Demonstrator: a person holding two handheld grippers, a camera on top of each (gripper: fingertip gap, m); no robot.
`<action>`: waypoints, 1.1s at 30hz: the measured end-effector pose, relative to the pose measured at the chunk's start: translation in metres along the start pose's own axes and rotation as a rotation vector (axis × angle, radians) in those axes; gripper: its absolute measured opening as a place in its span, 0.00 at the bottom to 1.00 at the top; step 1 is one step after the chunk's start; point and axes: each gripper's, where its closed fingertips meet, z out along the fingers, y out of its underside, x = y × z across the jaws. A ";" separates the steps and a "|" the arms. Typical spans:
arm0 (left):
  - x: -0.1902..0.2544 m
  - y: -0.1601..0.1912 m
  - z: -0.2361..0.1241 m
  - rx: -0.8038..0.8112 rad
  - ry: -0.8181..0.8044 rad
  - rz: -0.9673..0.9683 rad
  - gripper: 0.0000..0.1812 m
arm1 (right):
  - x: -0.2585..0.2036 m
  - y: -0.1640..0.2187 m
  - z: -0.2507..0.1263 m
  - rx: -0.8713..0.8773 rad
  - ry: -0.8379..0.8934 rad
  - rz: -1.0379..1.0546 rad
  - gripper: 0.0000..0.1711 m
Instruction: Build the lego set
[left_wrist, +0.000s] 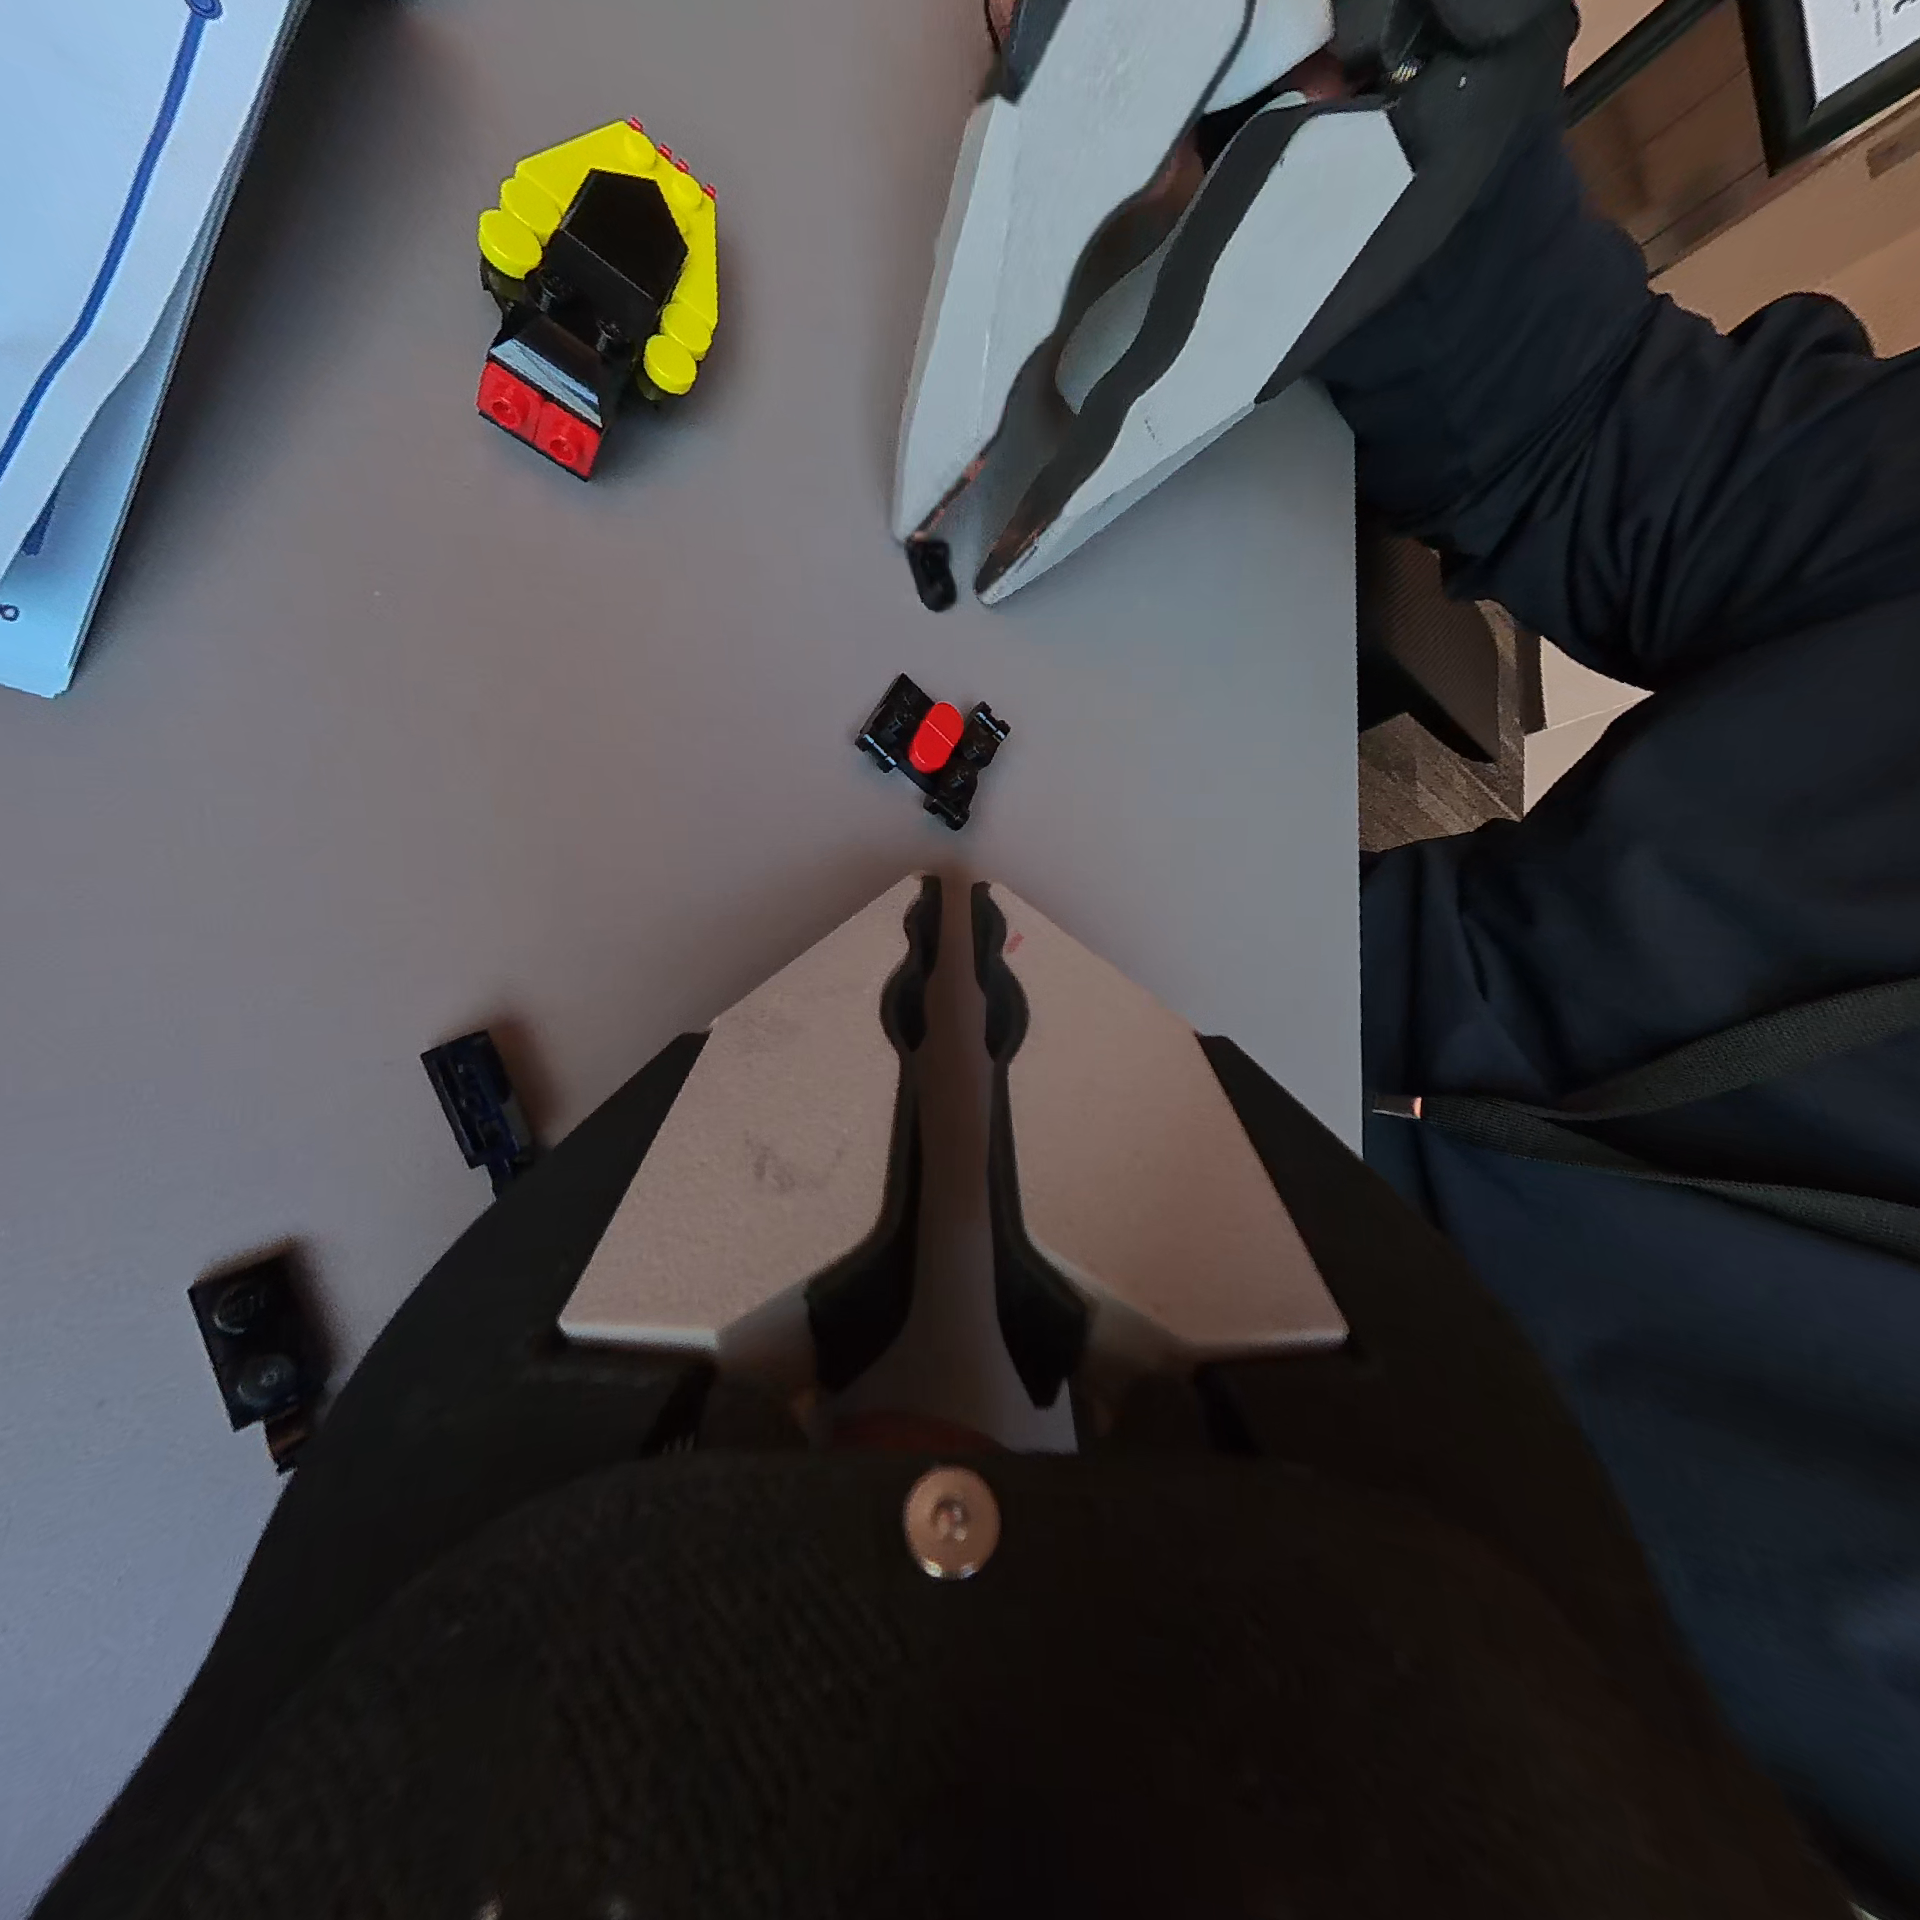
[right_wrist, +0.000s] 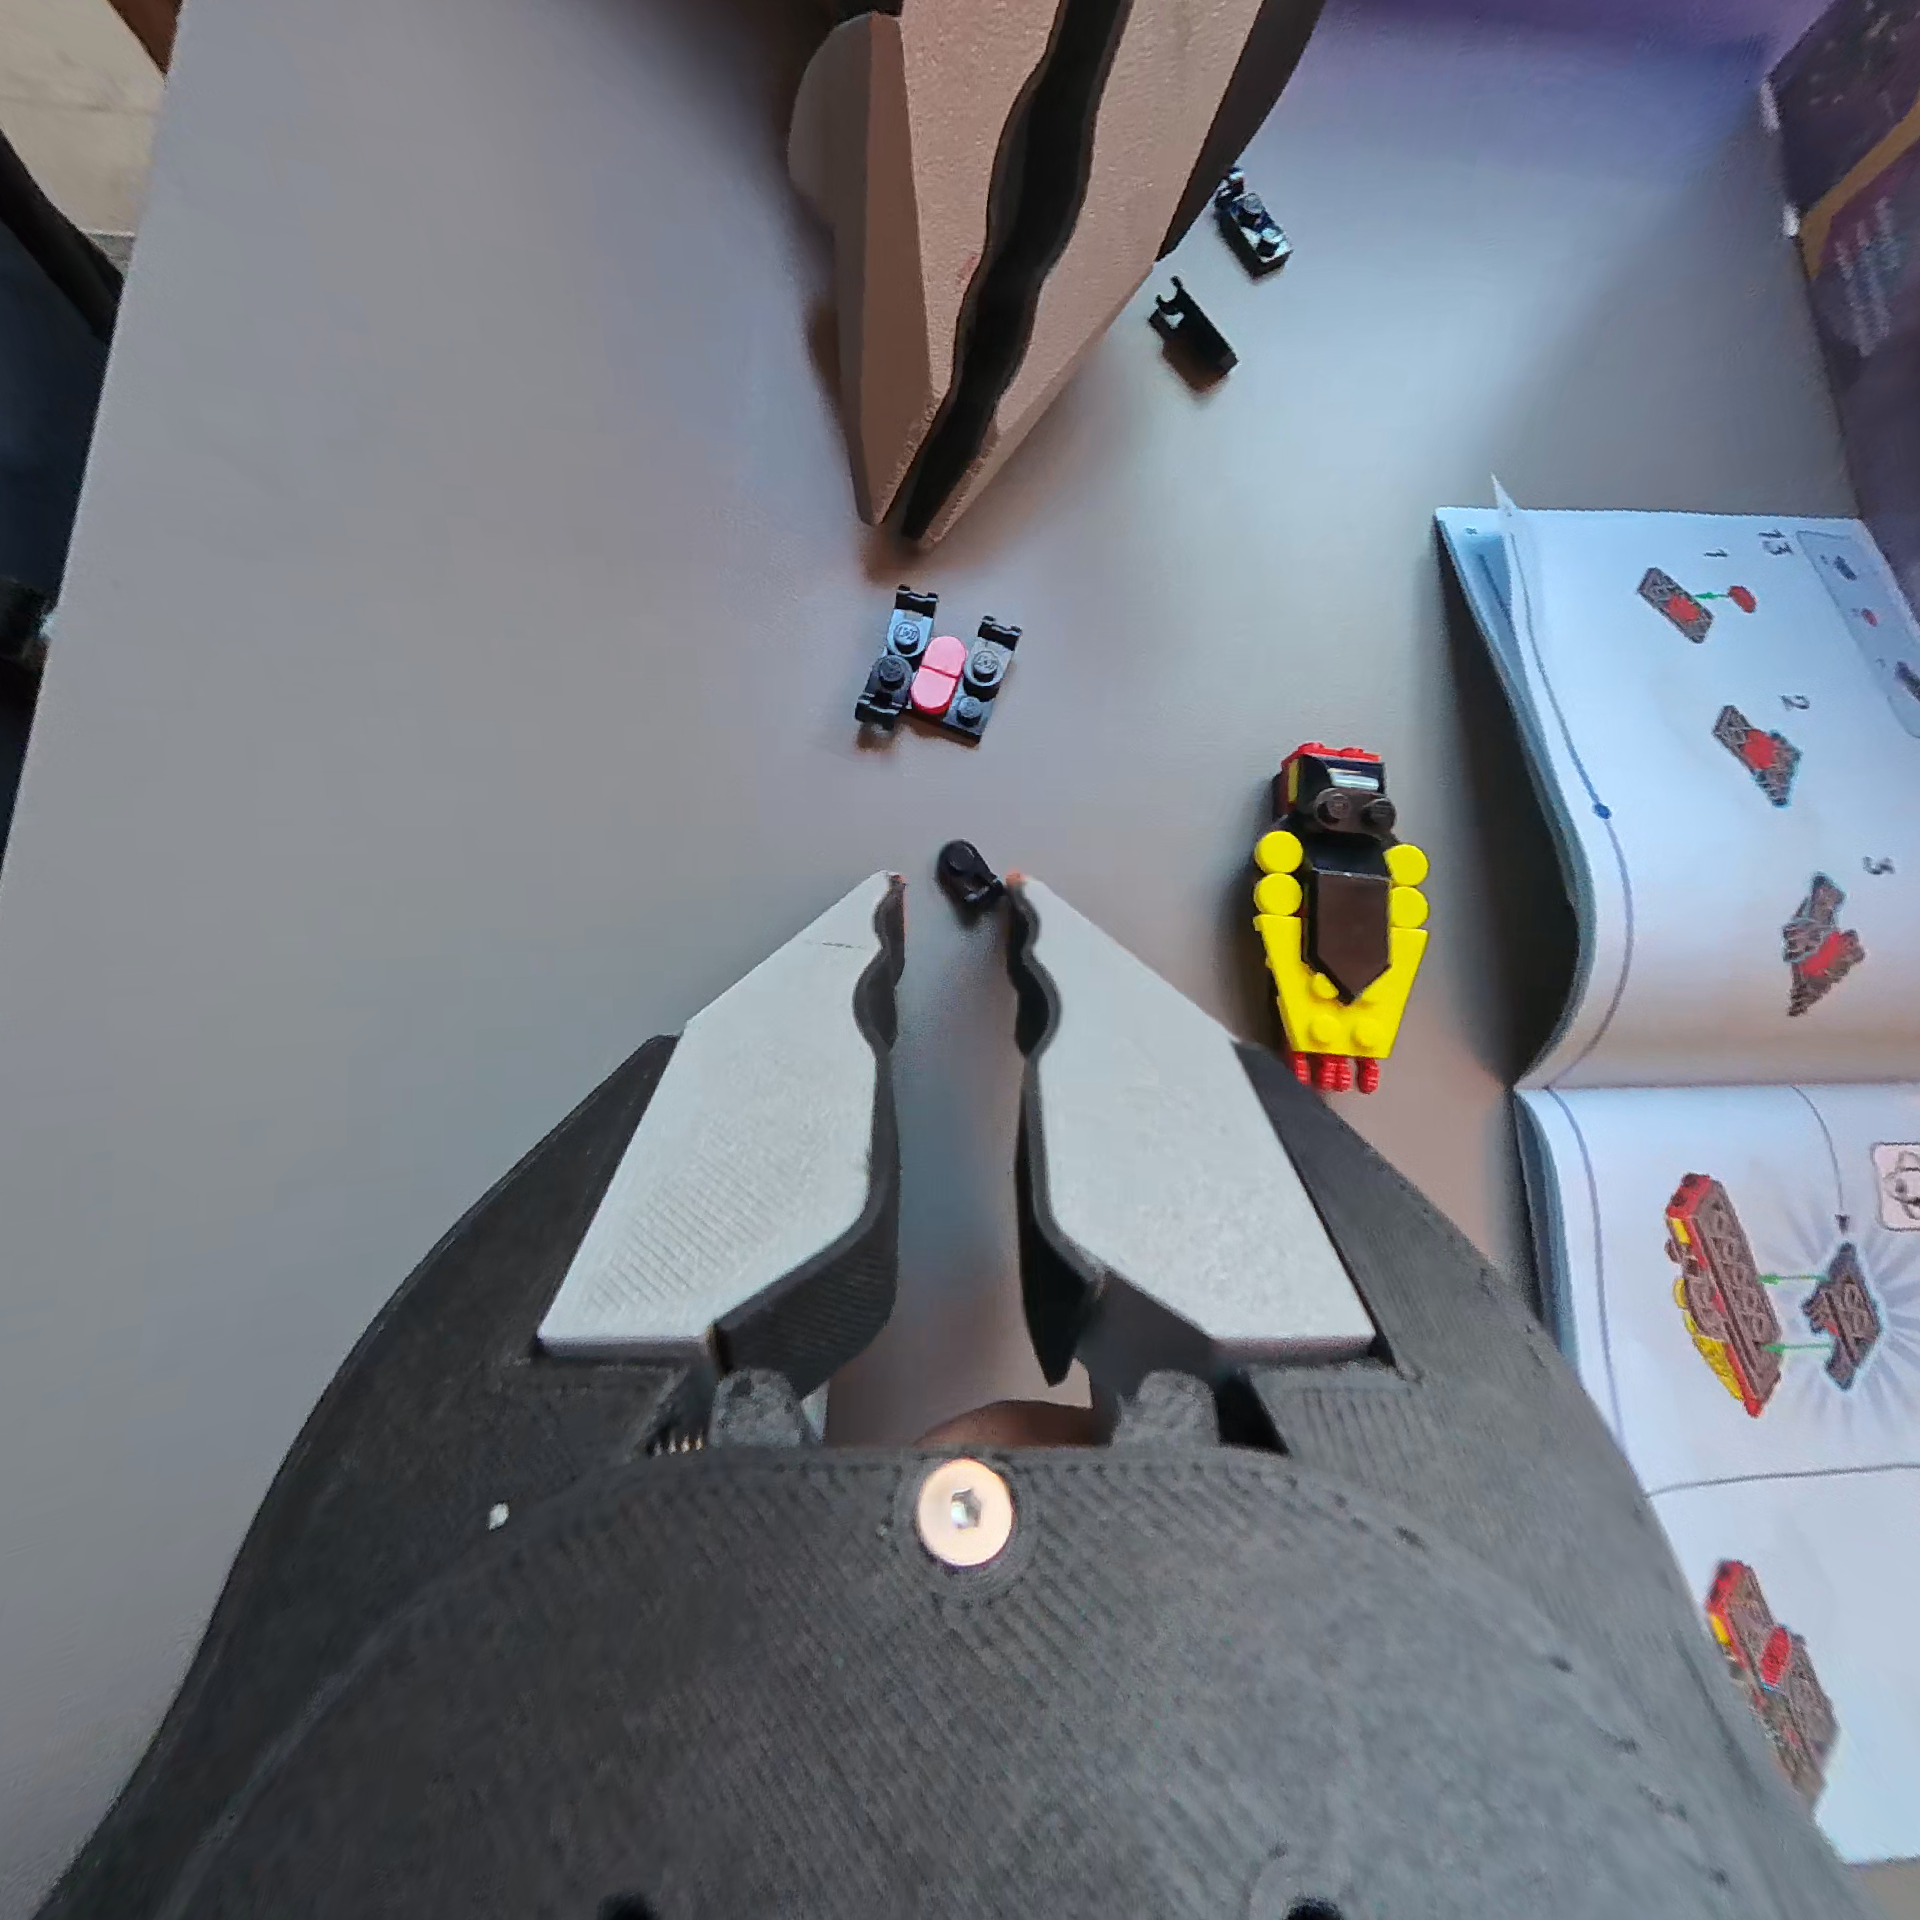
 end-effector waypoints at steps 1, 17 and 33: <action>0.000 0.000 0.000 0.000 0.000 0.000 0.02 | -0.002 0.001 0.000 -0.001 -0.015 0.007 0.07; 0.000 0.000 0.000 0.000 0.000 -0.001 0.02 | -0.001 -0.011 -0.001 0.022 0.031 0.065 0.02; 0.000 0.000 0.000 -0.001 -0.002 -0.001 0.01 | -0.002 -0.007 0.004 -0.016 0.045 0.068 0.02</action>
